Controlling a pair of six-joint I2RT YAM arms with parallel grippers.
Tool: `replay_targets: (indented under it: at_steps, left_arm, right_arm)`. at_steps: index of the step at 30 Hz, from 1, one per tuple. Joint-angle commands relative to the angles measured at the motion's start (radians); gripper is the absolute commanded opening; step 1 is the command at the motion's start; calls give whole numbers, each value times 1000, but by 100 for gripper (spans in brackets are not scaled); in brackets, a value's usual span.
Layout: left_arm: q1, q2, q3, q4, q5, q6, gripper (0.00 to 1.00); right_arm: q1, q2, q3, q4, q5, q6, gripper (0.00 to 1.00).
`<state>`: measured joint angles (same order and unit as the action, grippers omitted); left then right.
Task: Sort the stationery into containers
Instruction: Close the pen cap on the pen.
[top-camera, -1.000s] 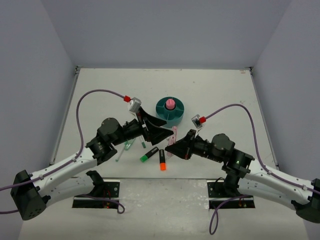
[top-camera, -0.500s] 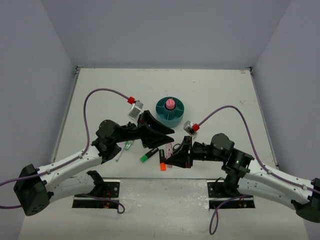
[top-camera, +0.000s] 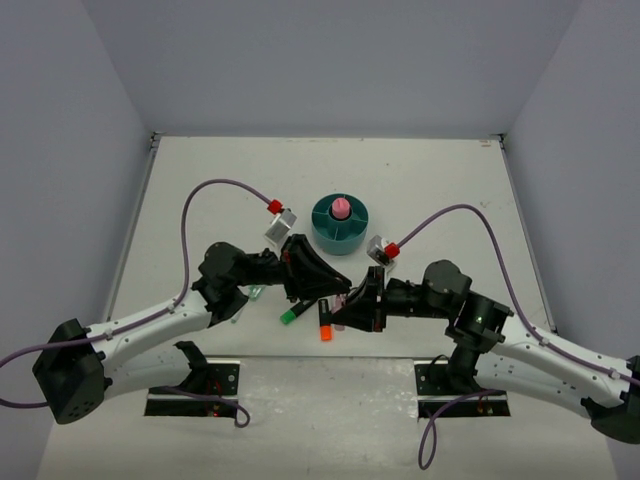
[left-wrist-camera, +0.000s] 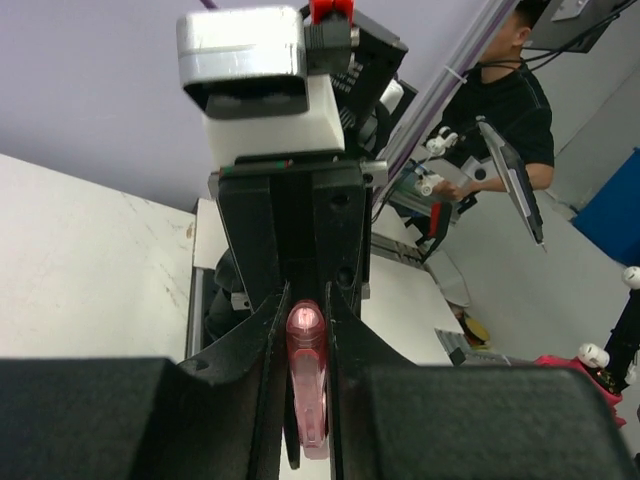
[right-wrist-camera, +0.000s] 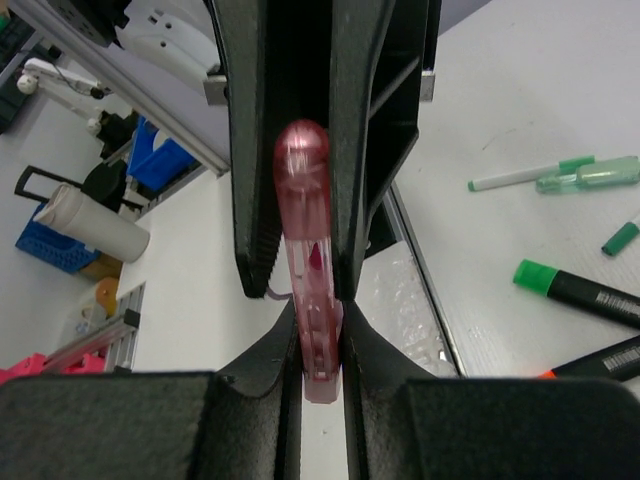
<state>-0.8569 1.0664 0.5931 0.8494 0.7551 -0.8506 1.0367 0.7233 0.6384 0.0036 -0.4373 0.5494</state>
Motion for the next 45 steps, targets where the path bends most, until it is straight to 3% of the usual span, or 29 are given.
replay_targets:
  at_steps: [1,12,17,22,27,28,29,30,32,35,45]
  left_arm:
    - [-21,-13,-32,26,27,8,0]
    - [-87,-11,-126,-8,-19,49,0]
    - [-117,-7,-149,-12,-32,62,0]
    - [-117,-81,-154,-55,-80,76,0]
    - [-117,-113,-119,-119,-105,103,0]
    - [-117,-113,-111,-130,-117,106,0]
    - [-117,-114,-105,-141,-139,108,0]
    - [-119,-119,-100,-151,-166,108,0]
    - [-117,-142,-83,-219,-269,121,0]
    - [-117,-174,-54,-314,-369,142,0]
    - [-117,-204,-20,-346,-382,162,0]
  right_arm:
    - [0,4,142,-29,163,-13,0]
    - [-18,168,557,-180,276,-144,0]
    - [-47,251,685,-206,171,-167,0]
    - [-47,248,592,-167,50,-151,5]
    - [-47,187,457,-121,104,-113,5]
    - [-47,177,443,-112,109,-108,12]
    - [-47,169,432,-109,106,-103,24]
    - [-47,159,424,-107,104,-97,51]
    - [-47,150,385,-97,87,-86,64]
    - [-47,135,334,-104,80,-85,69]
    - [-47,38,190,-161,166,-72,64]
